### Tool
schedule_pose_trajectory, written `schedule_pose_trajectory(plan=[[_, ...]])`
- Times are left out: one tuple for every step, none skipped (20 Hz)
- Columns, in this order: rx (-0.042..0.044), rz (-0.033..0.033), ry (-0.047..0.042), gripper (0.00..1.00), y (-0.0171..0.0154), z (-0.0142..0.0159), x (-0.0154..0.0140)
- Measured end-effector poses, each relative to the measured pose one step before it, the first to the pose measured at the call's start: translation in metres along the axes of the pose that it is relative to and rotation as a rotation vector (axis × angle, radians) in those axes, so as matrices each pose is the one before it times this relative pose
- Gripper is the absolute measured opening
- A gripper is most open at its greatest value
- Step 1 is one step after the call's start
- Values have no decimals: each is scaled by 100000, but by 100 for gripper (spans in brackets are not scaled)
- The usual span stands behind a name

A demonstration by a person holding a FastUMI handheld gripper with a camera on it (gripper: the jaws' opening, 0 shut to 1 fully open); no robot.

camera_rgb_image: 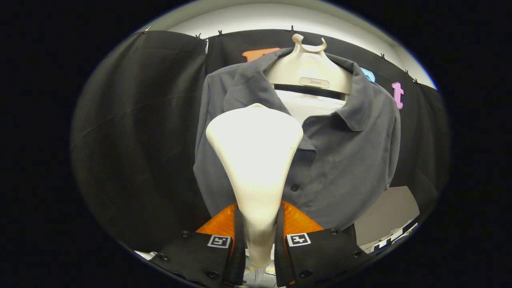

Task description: Iron the clothes twice with a garment steamer, once on the left side and once on the right side.

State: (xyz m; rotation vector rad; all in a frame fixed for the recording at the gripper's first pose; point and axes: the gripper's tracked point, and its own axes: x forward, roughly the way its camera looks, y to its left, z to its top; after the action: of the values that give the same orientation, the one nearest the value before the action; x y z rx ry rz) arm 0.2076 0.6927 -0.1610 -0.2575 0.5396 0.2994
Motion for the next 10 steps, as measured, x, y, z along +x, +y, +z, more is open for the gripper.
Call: schedule_pose_trajectory(plan=[[138,-162,1719,37,339,-562,733],[268,232,1738,37,290,-535,736],[723,-294,1366,37,287,-573,657],[120,-736,1358,37,146,-534,718],[-53,-573,1140,37,134,-372,898],[146,-777,559,37,-100,-328,499],[312,-611,266,37,-197,-310,256],[200,-125,547,37,-99,-398,143],[262,55,593,37,81,-469,74],[366,-4,229,37,-21,-418,168]])
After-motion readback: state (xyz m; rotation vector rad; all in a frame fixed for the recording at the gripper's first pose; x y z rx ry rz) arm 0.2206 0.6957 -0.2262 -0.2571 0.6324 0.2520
